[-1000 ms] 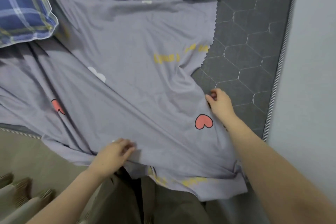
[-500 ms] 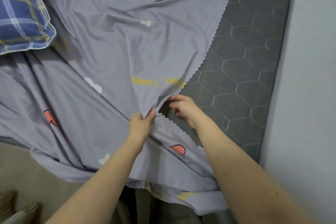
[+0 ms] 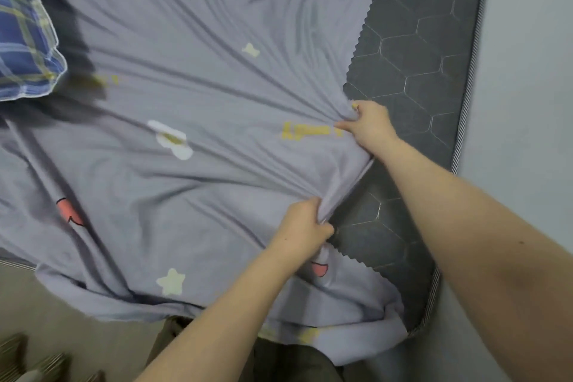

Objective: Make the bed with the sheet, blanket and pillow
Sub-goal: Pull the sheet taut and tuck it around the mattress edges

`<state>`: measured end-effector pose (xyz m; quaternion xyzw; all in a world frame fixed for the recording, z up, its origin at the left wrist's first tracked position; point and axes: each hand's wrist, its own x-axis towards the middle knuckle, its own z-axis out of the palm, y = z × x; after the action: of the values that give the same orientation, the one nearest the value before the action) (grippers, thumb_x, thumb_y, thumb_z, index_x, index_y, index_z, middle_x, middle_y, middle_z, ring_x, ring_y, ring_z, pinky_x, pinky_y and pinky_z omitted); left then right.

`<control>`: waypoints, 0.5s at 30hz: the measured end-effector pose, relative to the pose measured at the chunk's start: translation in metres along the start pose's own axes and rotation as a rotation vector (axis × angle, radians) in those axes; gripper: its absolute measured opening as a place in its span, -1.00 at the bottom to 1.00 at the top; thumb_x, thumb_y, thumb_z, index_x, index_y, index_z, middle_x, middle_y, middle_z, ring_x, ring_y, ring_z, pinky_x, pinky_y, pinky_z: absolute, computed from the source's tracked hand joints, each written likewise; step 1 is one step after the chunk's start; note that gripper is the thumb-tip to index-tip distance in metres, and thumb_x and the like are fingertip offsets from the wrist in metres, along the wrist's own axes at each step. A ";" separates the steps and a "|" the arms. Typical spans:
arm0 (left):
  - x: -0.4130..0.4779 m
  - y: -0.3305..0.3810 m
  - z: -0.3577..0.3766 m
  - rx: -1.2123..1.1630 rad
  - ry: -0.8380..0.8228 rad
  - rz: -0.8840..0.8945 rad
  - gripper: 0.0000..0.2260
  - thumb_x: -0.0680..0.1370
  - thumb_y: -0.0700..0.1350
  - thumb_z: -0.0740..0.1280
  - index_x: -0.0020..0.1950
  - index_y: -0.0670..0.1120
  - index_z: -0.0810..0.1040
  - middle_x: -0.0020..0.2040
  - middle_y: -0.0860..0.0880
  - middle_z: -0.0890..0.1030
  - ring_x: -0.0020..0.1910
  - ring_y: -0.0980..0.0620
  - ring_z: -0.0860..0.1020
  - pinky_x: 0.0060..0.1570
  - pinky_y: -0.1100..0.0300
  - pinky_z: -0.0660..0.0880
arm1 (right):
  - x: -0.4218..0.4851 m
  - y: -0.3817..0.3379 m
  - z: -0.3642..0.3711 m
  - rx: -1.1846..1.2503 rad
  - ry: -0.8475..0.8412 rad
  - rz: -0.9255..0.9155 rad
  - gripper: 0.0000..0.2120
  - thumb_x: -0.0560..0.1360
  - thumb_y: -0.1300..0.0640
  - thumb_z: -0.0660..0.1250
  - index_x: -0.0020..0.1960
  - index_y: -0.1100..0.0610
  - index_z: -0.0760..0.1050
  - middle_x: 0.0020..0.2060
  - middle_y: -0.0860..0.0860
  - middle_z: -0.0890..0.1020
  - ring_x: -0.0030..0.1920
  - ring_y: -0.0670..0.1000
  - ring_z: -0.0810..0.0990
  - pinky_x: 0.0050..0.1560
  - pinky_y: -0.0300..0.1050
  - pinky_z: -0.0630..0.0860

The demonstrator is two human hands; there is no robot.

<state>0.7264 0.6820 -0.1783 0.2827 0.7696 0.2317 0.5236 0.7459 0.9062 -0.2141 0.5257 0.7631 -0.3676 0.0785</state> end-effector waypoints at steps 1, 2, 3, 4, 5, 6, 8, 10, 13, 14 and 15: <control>0.002 0.008 0.010 0.006 -0.040 0.006 -0.93 0.45 -0.20 0.30 -0.13 -0.20 0.49 -0.22 -0.16 0.57 -0.14 -0.18 0.57 -0.31 0.13 0.38 | 0.003 0.011 -0.010 -0.050 0.025 -0.017 -0.74 0.38 0.09 0.49 0.00 0.19 0.57 -0.06 0.15 0.66 -0.01 0.14 0.62 -0.01 -0.03 0.53; 0.002 0.017 0.020 -0.007 -0.080 0.011 -0.94 0.48 -0.20 0.28 -0.16 -0.19 0.49 -0.28 -0.13 0.54 -0.14 -0.20 0.58 -0.38 0.18 0.35 | 0.004 0.021 -0.019 -0.108 0.071 -0.031 -0.75 0.41 0.08 0.46 0.00 0.19 0.55 -0.06 0.16 0.65 -0.02 0.18 0.61 -0.04 -0.01 0.53; 0.003 0.026 0.031 -0.027 -0.115 0.020 -0.90 0.51 -0.18 0.27 -0.17 -0.18 0.50 -0.34 -0.10 0.48 -0.20 -0.21 0.58 -0.44 0.22 0.30 | 0.005 0.032 -0.028 -0.175 0.133 -0.045 -0.75 0.43 0.06 0.44 0.00 0.19 0.52 -0.06 0.19 0.64 -0.02 0.22 0.60 -0.08 0.01 0.52; 0.003 0.036 0.040 -0.050 -0.142 0.032 -0.87 0.54 -0.17 0.25 -0.16 -0.19 0.51 -0.37 -0.08 0.44 -0.29 -0.19 0.54 -0.47 0.22 0.27 | 0.007 0.041 -0.037 -0.248 0.194 -0.057 -0.75 0.46 0.04 0.41 0.01 0.18 0.50 -0.04 0.22 0.63 -0.02 0.26 0.59 -0.09 0.03 0.51; 0.004 0.045 0.049 -0.081 -0.165 0.049 -0.86 0.56 -0.17 0.23 -0.15 -0.19 0.51 -0.37 -0.08 0.43 -0.36 -0.15 0.50 -0.48 0.22 0.28 | 0.008 0.051 -0.045 -0.321 0.261 -0.058 -0.74 0.48 0.03 0.38 0.03 0.19 0.47 -0.03 0.27 0.62 -0.01 0.30 0.59 -0.10 0.06 0.50; 0.004 0.054 0.058 -0.108 -0.185 0.077 -0.86 0.57 -0.19 0.22 -0.15 -0.20 0.50 -0.36 -0.13 0.46 -0.39 -0.13 0.49 -0.46 0.21 0.34 | 0.009 0.060 -0.055 -0.396 0.324 -0.048 -0.73 0.49 0.02 0.36 0.04 0.20 0.45 -0.03 0.31 0.60 -0.01 0.34 0.59 -0.11 0.08 0.49; 0.006 0.068 0.077 -0.114 -0.204 0.157 -0.87 0.56 -0.23 0.22 -0.09 -0.27 0.50 -0.20 -0.29 0.56 -0.24 -0.19 0.55 -0.30 0.16 0.42 | 0.011 0.078 -0.073 -0.546 0.417 -0.050 -0.78 0.54 0.07 0.28 0.06 0.21 0.41 -0.04 0.36 0.59 -0.03 0.38 0.59 -0.14 0.09 0.47; 0.007 0.077 0.096 -0.076 -0.228 0.210 -0.87 0.54 -0.25 0.23 0.00 -0.32 0.47 -0.02 -0.36 0.53 -0.05 -0.26 0.54 -0.11 0.04 0.42 | 0.015 0.093 -0.089 -0.670 0.492 -0.067 -0.89 0.57 0.18 0.18 0.06 0.20 0.40 -0.07 0.35 0.60 -0.06 0.37 0.60 -0.21 0.06 0.42; 0.005 0.085 0.122 -0.053 -0.308 0.280 -0.78 0.48 -0.31 0.26 0.11 -0.30 0.43 0.08 -0.33 0.48 0.06 -0.27 0.48 0.01 0.04 0.33 | 0.026 0.112 -0.112 -0.729 0.579 -0.019 -0.83 0.57 0.27 0.10 0.06 0.22 0.45 -0.07 0.34 0.60 -0.03 0.35 0.59 -0.20 0.06 0.41; 0.004 0.084 0.130 -0.060 -0.352 0.305 -0.69 0.46 -0.32 0.28 0.21 -0.27 0.43 0.14 -0.32 0.49 0.11 -0.25 0.47 0.05 0.09 0.32 | 0.031 0.117 -0.118 -0.718 0.580 0.027 -0.80 0.58 0.26 0.09 0.08 0.24 0.46 -0.03 0.34 0.60 0.02 0.35 0.58 -0.14 0.09 0.45; 0.003 0.081 0.137 -0.061 -0.413 0.325 -0.57 0.46 -0.30 0.29 0.33 -0.23 0.39 0.22 -0.29 0.49 0.18 -0.20 0.46 0.12 0.14 0.32 | 0.035 0.123 -0.123 -0.677 0.566 0.078 -0.78 0.58 0.25 0.09 0.12 0.24 0.47 0.02 0.34 0.59 0.07 0.35 0.56 -0.06 0.12 0.48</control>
<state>0.8695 0.7514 -0.1748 0.4280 0.5835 0.2731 0.6339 0.8689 1.0333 -0.2026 0.5787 0.8116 0.0646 0.0478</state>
